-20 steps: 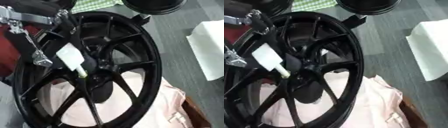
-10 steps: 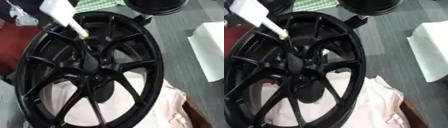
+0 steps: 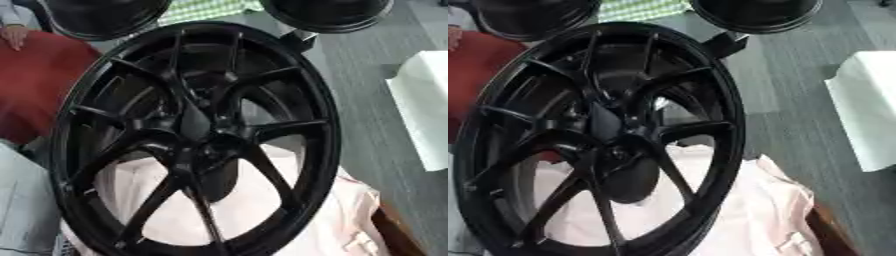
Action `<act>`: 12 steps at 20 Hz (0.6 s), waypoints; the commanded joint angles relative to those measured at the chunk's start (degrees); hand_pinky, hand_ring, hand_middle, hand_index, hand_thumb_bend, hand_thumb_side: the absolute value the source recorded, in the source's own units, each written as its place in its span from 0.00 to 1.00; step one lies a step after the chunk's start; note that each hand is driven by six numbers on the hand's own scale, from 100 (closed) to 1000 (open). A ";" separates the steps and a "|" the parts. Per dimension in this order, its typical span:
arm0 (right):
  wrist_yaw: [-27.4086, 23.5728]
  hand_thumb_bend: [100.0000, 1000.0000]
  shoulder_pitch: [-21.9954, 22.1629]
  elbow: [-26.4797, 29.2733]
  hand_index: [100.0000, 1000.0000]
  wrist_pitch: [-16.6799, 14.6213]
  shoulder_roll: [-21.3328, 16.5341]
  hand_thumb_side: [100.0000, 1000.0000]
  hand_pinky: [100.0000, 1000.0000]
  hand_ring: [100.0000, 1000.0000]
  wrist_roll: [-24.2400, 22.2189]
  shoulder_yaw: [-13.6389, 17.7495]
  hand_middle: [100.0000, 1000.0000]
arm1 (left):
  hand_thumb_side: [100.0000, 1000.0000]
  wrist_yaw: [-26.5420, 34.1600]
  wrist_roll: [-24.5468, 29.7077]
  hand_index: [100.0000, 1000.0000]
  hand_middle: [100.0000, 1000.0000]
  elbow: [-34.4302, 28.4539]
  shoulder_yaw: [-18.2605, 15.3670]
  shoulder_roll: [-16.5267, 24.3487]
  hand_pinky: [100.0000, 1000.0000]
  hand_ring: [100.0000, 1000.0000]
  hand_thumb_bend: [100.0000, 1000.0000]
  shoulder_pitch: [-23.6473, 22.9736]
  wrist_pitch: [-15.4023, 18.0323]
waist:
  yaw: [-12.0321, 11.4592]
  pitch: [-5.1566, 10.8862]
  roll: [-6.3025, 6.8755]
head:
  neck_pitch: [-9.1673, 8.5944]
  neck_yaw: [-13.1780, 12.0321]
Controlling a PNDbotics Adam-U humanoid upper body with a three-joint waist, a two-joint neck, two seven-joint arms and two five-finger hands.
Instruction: Pull the pin out of the wheel hub.
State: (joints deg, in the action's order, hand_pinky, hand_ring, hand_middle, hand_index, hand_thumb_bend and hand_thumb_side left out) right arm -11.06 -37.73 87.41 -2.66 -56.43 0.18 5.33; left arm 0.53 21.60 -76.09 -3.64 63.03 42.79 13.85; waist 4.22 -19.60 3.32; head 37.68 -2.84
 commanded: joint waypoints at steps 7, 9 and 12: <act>-0.59 0.00 -0.67 0.41 0.70 -0.11 -2.23 0.49 0.83 0.67 0.28 1.03 0.61 | 0.00 -8.87 1.36 0.44 0.39 0.43 -0.75 4.45 0.66 0.51 0.04 -7.40 -1.24 | 0.17 1.75 -0.29 | -1.00 -0.18; -0.59 0.00 -0.62 0.38 0.70 -0.11 -2.19 0.49 0.83 0.67 0.38 1.09 0.61 | 0.00 -10.57 1.87 0.47 0.42 1.40 -0.67 4.24 0.68 0.53 0.09 -8.84 -2.00 | 0.39 1.71 -0.23 | -1.09 -0.33; -0.70 0.00 -0.51 0.36 0.70 -0.15 -2.12 0.49 0.83 0.67 0.56 1.24 0.61 | 0.19 -10.14 5.38 0.83 0.77 3.11 -0.05 3.64 0.86 0.81 0.52 -10.45 -2.36 | 0.74 1.58 -0.18 | -1.24 -0.47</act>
State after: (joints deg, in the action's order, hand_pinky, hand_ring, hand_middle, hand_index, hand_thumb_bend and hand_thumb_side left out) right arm -11.27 -37.73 87.40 -2.80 -56.42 0.39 5.58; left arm -9.58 25.85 -73.23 -3.35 64.19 31.97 11.66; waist 4.96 -19.44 3.27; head 37.11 -3.12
